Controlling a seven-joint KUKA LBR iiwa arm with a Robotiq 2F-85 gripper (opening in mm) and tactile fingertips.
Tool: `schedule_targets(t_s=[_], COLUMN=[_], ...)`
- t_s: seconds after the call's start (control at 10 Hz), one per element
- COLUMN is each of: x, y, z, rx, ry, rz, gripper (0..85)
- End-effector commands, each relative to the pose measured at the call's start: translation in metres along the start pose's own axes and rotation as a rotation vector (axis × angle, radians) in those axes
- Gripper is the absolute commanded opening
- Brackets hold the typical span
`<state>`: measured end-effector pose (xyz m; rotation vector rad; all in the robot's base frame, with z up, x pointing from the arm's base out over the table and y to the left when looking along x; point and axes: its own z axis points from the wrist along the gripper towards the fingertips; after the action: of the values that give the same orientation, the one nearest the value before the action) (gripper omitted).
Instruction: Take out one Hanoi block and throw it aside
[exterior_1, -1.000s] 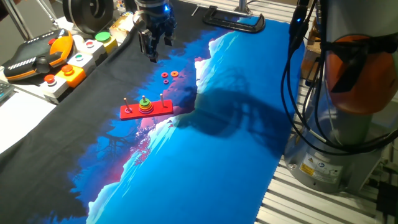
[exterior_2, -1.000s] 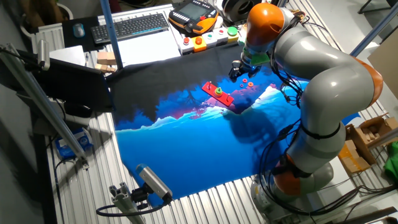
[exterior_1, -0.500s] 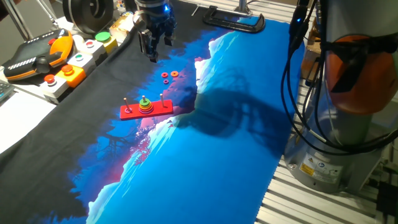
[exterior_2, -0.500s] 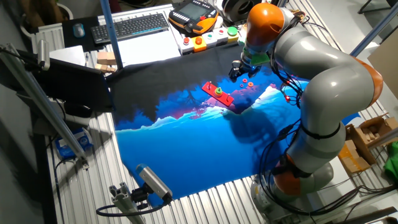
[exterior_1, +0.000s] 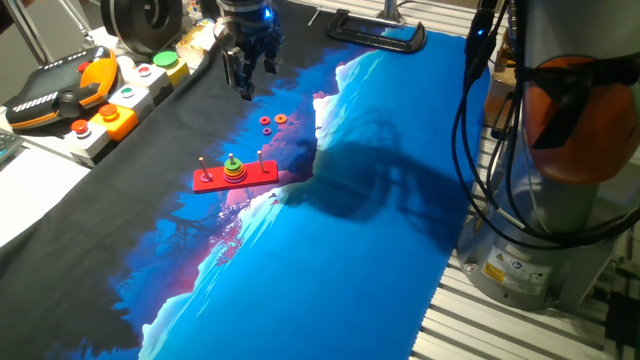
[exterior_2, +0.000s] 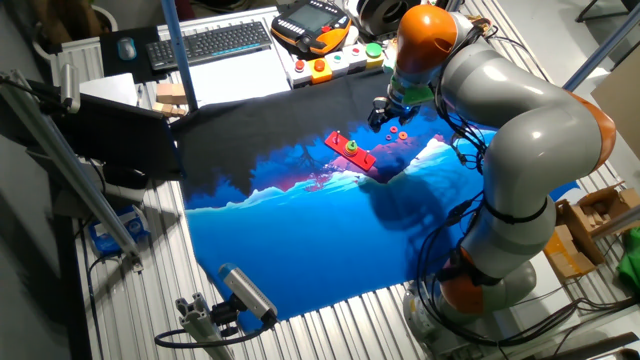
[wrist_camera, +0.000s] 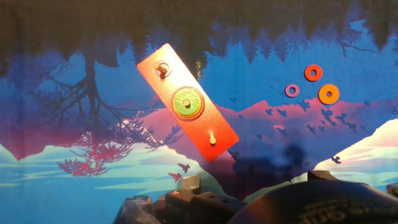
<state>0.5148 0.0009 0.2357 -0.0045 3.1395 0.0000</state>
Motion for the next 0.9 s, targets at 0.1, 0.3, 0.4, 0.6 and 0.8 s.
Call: schedule_targets(t_s=[0.1, 0.3, 0.4, 0.6, 0.8], x=[0.0002, 0.0006, 0.0005, -0.0004, -0.0007], y=[-0.0003, -0.0002, -0.0001, 0.0000, 0.0008], z=[-0.0005, -0.0009, -0.0005, 0.0004, 0.0013], rx=[0.090, 0.090, 0.092, 0.090, 0.090], ry=[-0.021, -0.018, -0.018, -0.018, -0.021], rz=[0.000, 0.000, 0.000, 0.001, 0.001], gripper=[0.7, 0.7, 0.7, 0.7, 0.7])
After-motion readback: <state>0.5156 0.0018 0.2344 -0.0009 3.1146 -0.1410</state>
